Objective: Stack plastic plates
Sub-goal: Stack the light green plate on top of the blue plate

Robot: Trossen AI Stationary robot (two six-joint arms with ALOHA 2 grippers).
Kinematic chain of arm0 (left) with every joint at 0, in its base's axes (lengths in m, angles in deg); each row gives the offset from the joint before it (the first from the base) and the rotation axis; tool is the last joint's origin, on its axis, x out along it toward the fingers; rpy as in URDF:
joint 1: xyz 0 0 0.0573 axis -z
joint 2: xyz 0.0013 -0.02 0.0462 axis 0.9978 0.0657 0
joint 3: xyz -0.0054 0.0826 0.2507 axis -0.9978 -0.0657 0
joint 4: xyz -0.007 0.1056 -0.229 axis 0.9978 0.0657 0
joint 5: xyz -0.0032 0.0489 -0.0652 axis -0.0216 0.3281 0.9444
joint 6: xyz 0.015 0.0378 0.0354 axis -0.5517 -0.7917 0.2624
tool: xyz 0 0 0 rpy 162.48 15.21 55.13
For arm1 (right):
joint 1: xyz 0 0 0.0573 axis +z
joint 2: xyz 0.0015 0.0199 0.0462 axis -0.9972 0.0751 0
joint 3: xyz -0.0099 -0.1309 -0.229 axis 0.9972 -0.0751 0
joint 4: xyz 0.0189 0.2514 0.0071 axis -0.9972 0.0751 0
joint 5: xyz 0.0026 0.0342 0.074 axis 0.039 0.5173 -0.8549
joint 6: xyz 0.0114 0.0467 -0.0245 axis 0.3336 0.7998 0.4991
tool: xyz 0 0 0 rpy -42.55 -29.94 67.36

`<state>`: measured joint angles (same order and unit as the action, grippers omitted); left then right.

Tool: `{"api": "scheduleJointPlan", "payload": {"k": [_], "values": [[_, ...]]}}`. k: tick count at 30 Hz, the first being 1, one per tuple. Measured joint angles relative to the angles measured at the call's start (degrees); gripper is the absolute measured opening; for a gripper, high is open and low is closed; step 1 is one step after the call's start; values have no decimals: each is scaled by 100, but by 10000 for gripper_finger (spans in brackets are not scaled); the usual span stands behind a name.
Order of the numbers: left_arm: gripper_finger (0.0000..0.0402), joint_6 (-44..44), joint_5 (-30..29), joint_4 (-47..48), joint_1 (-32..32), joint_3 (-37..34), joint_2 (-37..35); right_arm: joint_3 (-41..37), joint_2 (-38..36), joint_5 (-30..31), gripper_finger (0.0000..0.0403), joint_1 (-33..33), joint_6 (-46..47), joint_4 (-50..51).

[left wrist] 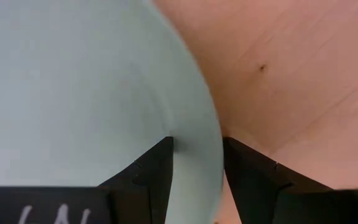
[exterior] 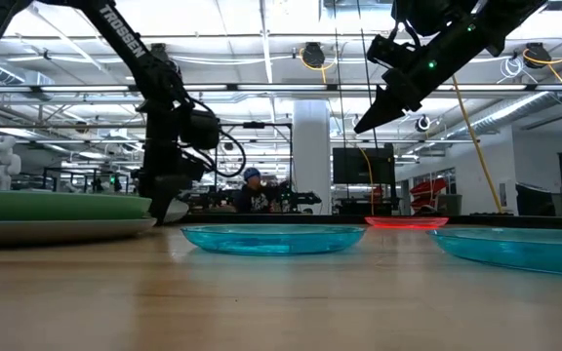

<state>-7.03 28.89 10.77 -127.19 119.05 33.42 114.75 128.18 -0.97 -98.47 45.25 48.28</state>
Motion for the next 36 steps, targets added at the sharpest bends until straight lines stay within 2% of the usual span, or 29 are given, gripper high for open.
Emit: {"api": "scheduleJointPlan", "payload": {"k": [11,20,23,28,30,36], "values": [[141,-49,-50,-73,257,-11,-26,0,0,2,54,0,1,-7],[61,-91,-45,-56,354,-7,-42,0,1,2,54,0,-57,-13],[44,-99,-258,-29,446,-5,-46,-2,0,4,54,0,-126,-20],[37,-132,-478,81,671,-13,-76,-1,0,4,54,-25,-249,-39],[36,-134,-396,119,812,-22,-166,1,0,6,54,-72,-282,-39],[33,-116,-347,345,1214,-29,-746,0,0,8,54,-292,-358,-37]]}}
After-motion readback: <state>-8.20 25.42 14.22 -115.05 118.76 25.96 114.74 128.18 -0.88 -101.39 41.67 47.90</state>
